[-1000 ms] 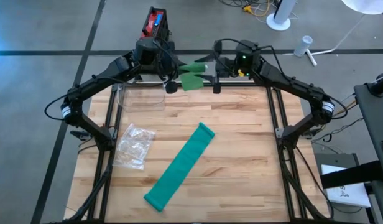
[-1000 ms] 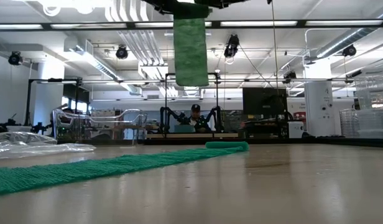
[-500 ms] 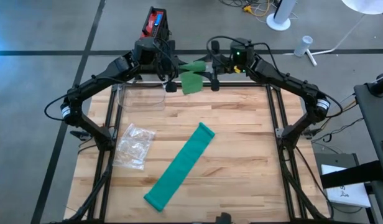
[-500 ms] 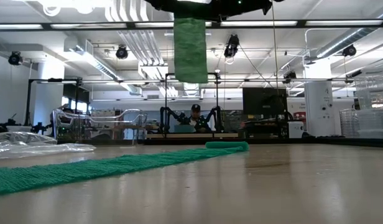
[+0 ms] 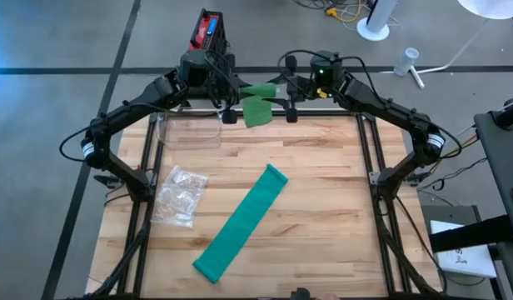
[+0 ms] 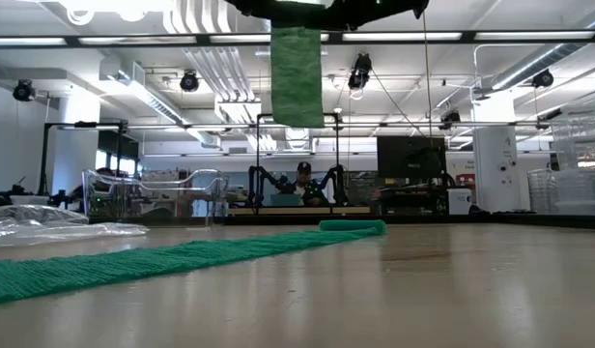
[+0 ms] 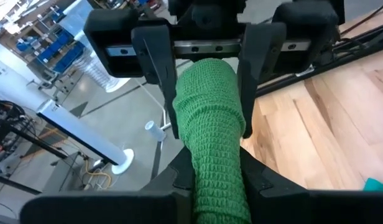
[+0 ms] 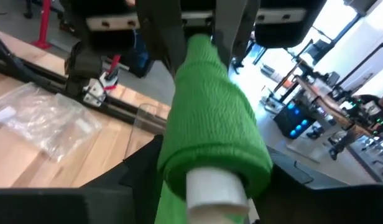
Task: Roll bandage
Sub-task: Roll the green bandage
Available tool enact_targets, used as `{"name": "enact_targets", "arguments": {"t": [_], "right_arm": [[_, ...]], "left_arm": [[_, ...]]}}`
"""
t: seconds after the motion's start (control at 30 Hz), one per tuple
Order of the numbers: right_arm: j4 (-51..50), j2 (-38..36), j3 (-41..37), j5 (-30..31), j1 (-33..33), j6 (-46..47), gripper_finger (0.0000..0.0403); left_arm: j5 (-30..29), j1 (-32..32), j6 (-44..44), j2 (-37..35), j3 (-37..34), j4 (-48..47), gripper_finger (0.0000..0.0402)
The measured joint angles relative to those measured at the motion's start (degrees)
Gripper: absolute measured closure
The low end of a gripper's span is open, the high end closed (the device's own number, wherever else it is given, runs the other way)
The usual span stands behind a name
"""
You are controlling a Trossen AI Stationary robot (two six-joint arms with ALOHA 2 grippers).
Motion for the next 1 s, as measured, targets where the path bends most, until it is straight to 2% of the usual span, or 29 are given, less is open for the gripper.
{"name": "enact_targets", "arguments": {"t": [0.13, 0.3, 0.37, 1.0], "right_arm": [[-0.3, 0.0, 0.0, 0.0, 0.0, -0.3, 0.0250], [0.3, 0.1, 0.0, 0.0, 0.0, -0.3, 0.0367], [0.1, 0.1, 0.0, 0.0, 0.0, -0.4, 0.0392], [-4.5, 1.1, -1.0, 3.0, 0.1, 0.8, 0.0402]], "left_arm": [[2.6, 0.0, -1.2, -0.3, 0.2, 1.4, 0.0359], [4.0, 0.0, -2.5, -0.5, 0.3, 2.1, 0.0359], [5.0, 0.1, -3.6, -0.7, 0.3, 2.8, 0.0359], [5.7, 0.8, -10.8, -4.1, 0.5, 6.0, 0.0358]]}}
